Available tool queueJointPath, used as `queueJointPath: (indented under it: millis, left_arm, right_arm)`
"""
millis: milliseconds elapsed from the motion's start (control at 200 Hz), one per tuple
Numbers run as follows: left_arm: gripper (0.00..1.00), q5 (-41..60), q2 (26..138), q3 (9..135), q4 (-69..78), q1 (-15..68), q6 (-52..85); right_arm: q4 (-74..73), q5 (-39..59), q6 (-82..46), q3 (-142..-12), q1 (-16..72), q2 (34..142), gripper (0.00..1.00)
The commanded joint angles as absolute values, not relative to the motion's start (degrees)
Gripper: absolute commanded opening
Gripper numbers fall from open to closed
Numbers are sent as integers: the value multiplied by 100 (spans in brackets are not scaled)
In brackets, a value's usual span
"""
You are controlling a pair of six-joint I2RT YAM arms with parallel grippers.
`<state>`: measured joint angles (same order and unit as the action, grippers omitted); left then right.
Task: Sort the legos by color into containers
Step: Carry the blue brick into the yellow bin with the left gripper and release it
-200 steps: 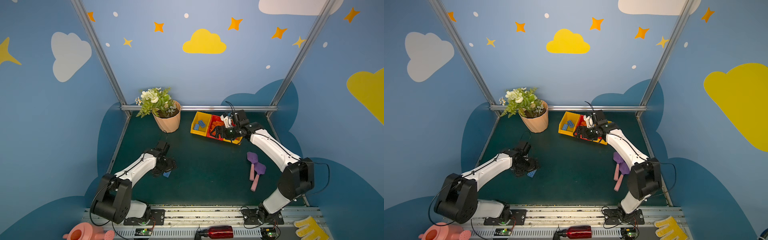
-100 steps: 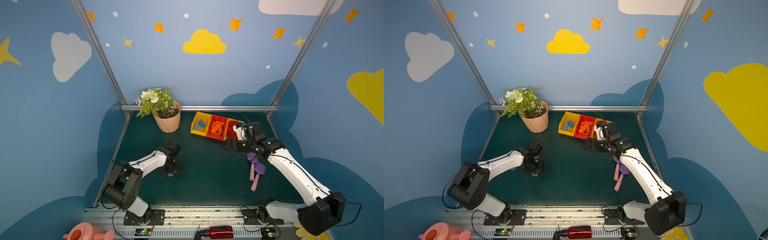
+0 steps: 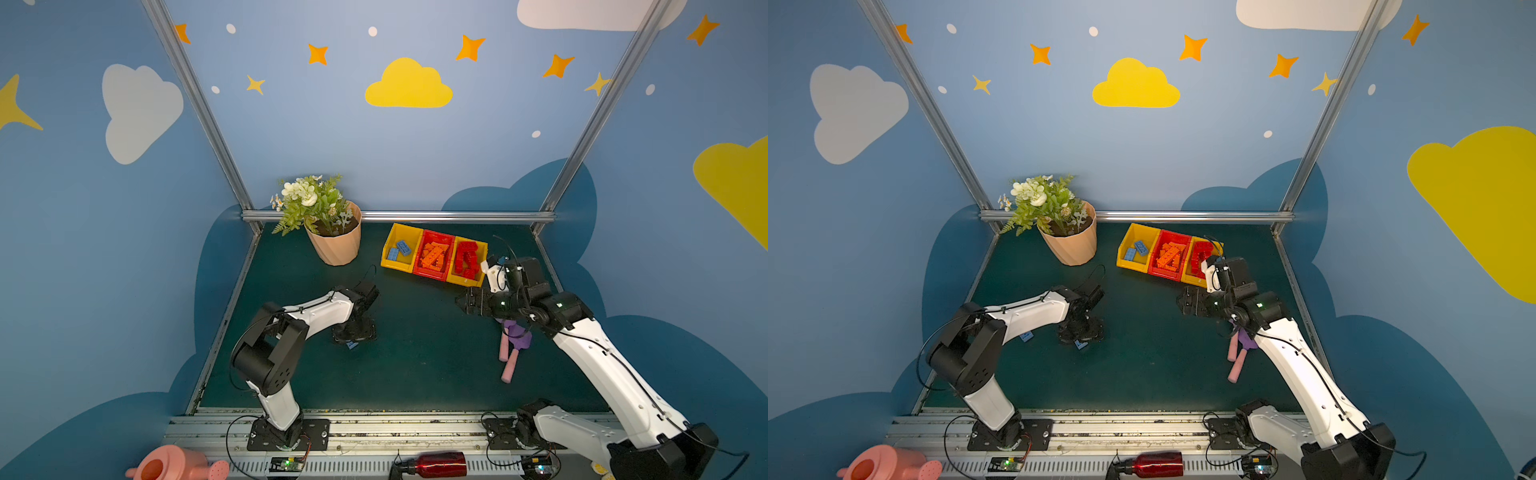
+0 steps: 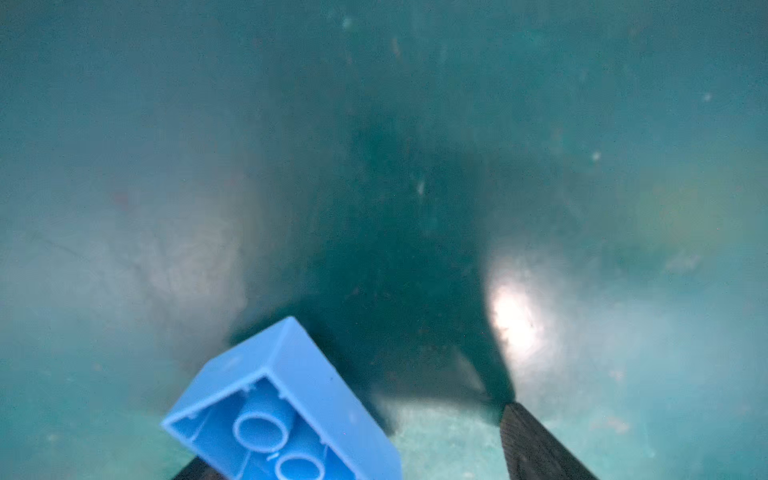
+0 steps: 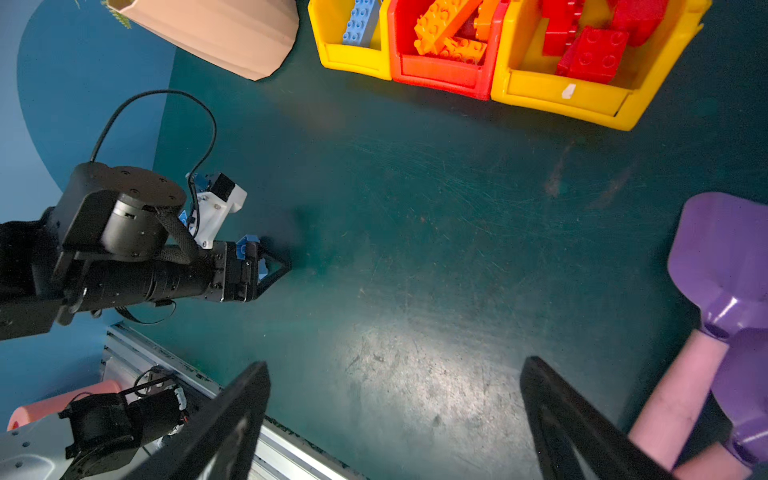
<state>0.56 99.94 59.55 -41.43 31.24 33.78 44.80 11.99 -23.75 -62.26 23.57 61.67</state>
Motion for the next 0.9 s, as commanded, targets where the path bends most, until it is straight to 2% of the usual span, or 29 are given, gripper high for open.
queueJointPath:
  millis: [0,75,360,450,576,666,751,896]
  left_arm:
    - [87,-334,10310,6183,-4408,3111,3620]
    - [81,-403,10488,6294,-4477,3113,3677]
    - [29,-179,10401,6207,-4585,3120,3893]
    - [17,-54,10324,6324,-4683,3124,3861]
    - [9,65,10332,6935,-4910,3121,3638]
    - [9,170,10567,7765,-5075,3112,3332]
    - [9,275,11060,8839,-5307,3082,2941]
    - [10,447,12428,11426,-5899,2914,2233]
  right_arm:
    - [4669,1121,-2360,-6136,2292,6040,92]
    - [4684,1120,-2360,-6122,2263,6020,92]
    - [4685,1164,-2298,-6255,2154,6216,92]
    - [4667,1194,-2303,-6323,2131,6329,92]
    - [4636,1258,-2357,-6409,2110,6420,92]
    - [4632,1235,-2430,-6425,2103,6385,92]
    - [4636,1148,-2477,-6415,2092,6266,92]
    - [4759,951,-2477,-6407,2032,6005,92]
